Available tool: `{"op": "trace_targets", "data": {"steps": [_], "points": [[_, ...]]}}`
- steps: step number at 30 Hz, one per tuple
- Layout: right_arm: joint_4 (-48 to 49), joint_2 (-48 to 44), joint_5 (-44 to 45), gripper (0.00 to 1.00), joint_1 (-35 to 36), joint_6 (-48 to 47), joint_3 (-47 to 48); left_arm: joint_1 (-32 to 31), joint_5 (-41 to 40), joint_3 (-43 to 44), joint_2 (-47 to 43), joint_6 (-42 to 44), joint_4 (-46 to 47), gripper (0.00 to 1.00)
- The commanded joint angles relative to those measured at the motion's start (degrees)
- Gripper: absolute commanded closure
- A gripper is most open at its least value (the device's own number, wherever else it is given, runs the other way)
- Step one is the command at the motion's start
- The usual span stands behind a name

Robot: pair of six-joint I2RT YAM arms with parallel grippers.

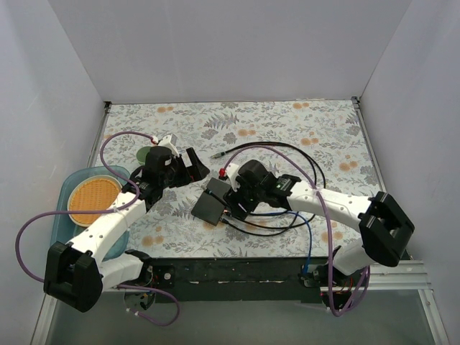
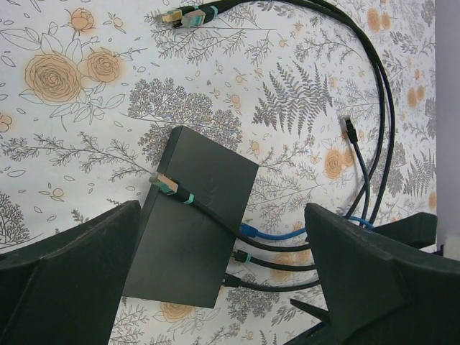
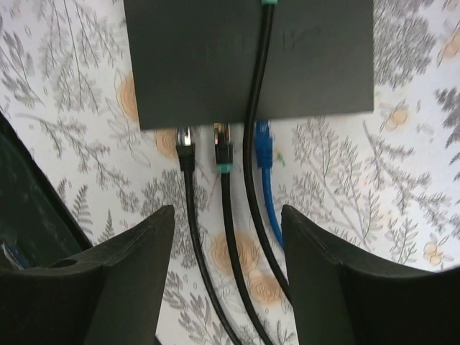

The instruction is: Insert the plug into the switch port

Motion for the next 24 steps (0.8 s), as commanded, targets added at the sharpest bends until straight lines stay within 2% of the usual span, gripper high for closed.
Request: {"op": "trace_targets", "data": {"steps": [1,6,13,21,24], "points": [[7.90,3.11,0.29,0.33,0.23,2.09,5.15,0.33,-0.83,-0.64,-0.71,0.54,0.09,0.02],[10.55,9.69,1.60,0.34,0.85,3.15,9.28,0.33,-2.59,-0.55,-0.01,0.63,-0.88,0.02],[10.81,20.16,2.92,0.50,1.64,3.85,17.11,1.47,-3.65,-0.20,2.19,-1.12,-2.81,0.02],[11.78,25.79,2.66,0.60,1.99,3.50,19.75,3.84,-2.59,-0.11,2.02,-2.00,-3.87,0.02],[12.04,26.58,3.71,0.74,2.43,2.89,19.40,4.98,-1.98,-0.11,2.02,-2.62,-4.57,0.02]]}}
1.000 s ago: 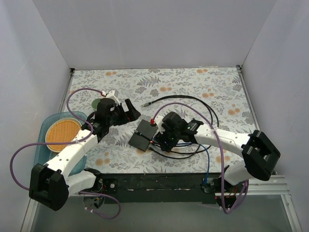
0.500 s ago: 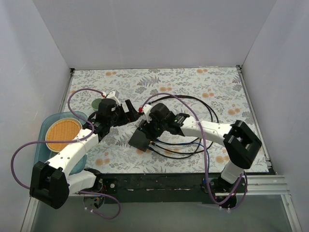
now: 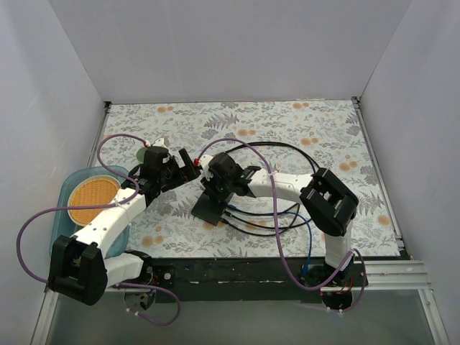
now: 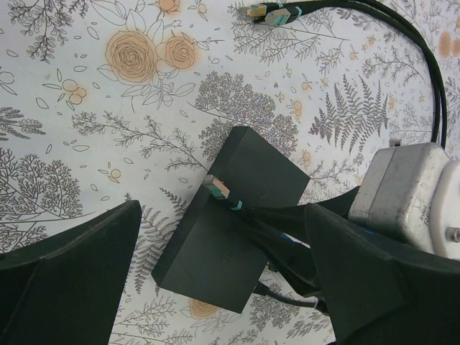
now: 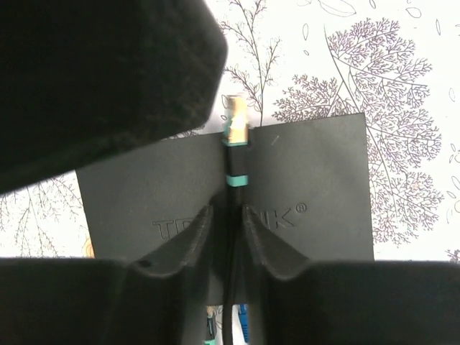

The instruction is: Insert the plug into the switch port

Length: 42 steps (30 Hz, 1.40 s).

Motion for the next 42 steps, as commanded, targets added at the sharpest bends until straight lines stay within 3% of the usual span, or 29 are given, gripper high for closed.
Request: {"op": "trace_targets", "data": {"steps": [1,3,4,19,24,32,35,42], "points": [[1.29,1.42,1.29,0.82,1.38,-0.61,1.52,1.64,1.74,-0.11,-0.95,-1.46,-0.46,0.02],[1.03,1.43,2.52,0.97,1.47,-0.52,1.17,2.69,2.53,-0.37,-0.78,-1.73,-0.20,0.02],[1.02,1.25,2.61,0.99,1.47,-0.35,0.82,3.05,3.58,-0.72,-0.78,-2.25,-0.02,0.02],[6.73,-10.61,9.29,0.99,1.47,0.00,-9.55,5.86,10.97,-2.75,1.68,-3.57,3.84,0.02],[10.16,-15.71,11.21,0.99,1.65,0.44,-13.51,5.86,18.07,-3.63,1.33,-3.75,7.53,0.03],[11.66,-20.89,12.72,0.99,2.17,0.80,-14.92,5.69,27.57,-6.26,3.35,-6.47,15.96,0.33],[11.75,-21.51,12.10,0.99,2.44,1.23,-14.92,5.08,28.90,-6.35,3.70,-6.56,17.91,0.40],[11.31,-22.22,11.49,0.99,2.88,1.41,-14.22,2.26,28.73,-5.74,4.23,-7.08,20.37,0.41]]}}
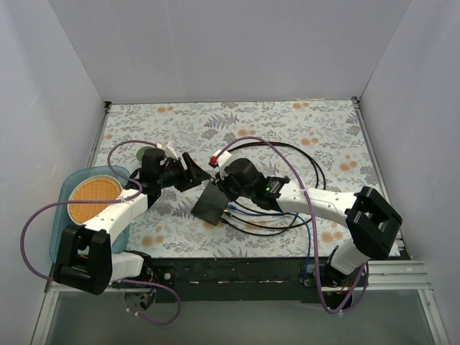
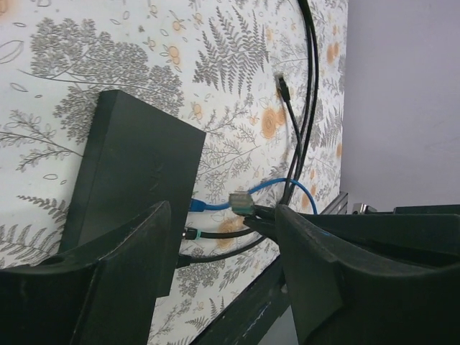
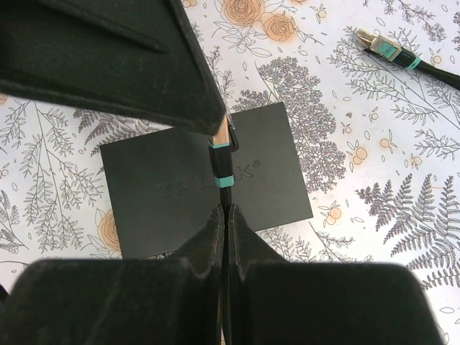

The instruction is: Insert the plug into the switch port

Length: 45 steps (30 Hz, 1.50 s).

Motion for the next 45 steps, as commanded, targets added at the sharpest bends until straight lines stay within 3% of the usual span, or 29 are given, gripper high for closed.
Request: {"op": "trace_targets", "data": {"steps": [1,6,10,14,19,20,24,26,27,33,36,45], "points": [[1.52,-2.31,0.08,0.99,0.67,0.58,0.73,-2.15,1.38,0.43,-0.01,-0.71,4.02,0.42],[1.60,-3.10,-0.19,0.99,0.93,0.76,0.47,-4.26,0.33,0.78,1.74,-0.79,5.25,0.48],[1.51,-3.80,-0.54,0.99,1.11,1.11,0.30,-5.06,-0.64,0.60,2.63,-0.79,6.04,0.61],[2.04,-4.76,-1.85,0.99,1.28,1.02,-0.75,-5.41,-1.25,0.43,2.54,-0.27,6.92,1.00],[3.10,-5.82,-3.44,0.99,1.28,0.05,-1.99,-5.50,-2.66,-0.80,0.35,1.49,7.19,1.00],[3.01,-6.17,-3.00,0.94,1.28,-0.03,-2.25,-5.50,-2.92,-1.24,-0.70,2.01,7.19,1.00],[3.36,-8.80,-5.18,0.54,-0.11,0.05,-3.13,-5.50,-2.84,-2.12,-3.69,4.73,7.62,1.00],[3.88,-10.30,-8.08,0.43,-1.69,0.40,-3.48,-5.50,-2.75,-2.38,-4.92,5.53,8.15,1.00],[3.89,-10.57,-13.84,0.38,-3.70,1.01,-3.40,-5.50,-2.05,-2.65,-6.32,5.97,8.24,1.00],[7.92,-11.45,-38.97,0.33,-10.31,3.30,-3.66,-5.41,0.67,-2.91,-10.11,8.34,9.64,1.00],[8.81,-10.22,-46.56,0.34,-11.28,5.15,-2.34,-5.41,4.01,-3.44,-12.40,9.05,11.84,1.00],[13.47,-8.37,-53.53,0.42,-12.34,9.54,-1.20,-5.59,13.24,-3.09,-16.27,9.49,16.68,1.00]]}}
